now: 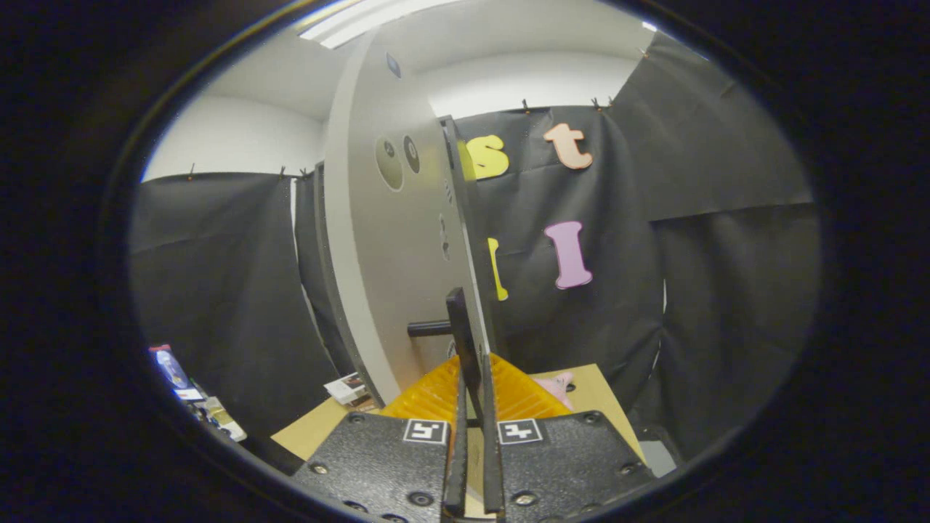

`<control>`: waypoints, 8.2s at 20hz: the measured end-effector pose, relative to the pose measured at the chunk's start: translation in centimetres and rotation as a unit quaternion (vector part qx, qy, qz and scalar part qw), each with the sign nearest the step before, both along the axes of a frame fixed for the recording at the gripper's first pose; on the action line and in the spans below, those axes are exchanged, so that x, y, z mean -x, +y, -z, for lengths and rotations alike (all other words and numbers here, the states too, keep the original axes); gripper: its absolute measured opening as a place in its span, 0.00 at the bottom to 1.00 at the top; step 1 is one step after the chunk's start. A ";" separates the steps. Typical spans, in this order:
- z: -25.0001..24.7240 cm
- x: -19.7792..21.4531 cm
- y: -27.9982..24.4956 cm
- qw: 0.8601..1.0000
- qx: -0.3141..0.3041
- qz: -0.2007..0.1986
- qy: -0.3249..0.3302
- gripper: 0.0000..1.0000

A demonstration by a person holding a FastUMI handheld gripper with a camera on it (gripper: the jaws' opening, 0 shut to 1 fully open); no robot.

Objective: Open the shoe cabinet door, grab the shoes and put them into the shoe cabinet, then close the shoe cabinet door.

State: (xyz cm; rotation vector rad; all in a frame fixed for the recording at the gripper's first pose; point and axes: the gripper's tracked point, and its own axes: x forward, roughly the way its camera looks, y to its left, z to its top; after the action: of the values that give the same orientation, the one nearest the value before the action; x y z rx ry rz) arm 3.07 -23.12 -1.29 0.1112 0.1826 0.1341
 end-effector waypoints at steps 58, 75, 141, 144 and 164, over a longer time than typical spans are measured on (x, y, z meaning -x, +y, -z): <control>52.3 -5.2 21.3 0.962 -0.037 0.028 0.269 0.11; 51.5 -5.6 21.2 0.978 -0.035 -0.015 0.207 0.05; 20.7 -41.1 18.0 0.967 0.229 -0.010 0.111 0.06; 21.0 -41.1 19.0 0.971 0.211 -0.030 0.110 0.08; 13.3 -26.0 20.9 0.989 0.137 -0.052 0.013 0.89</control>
State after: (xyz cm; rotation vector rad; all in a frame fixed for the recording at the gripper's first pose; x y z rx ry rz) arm 29.09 -2.19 -14.58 -0.1710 0.2312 0.2093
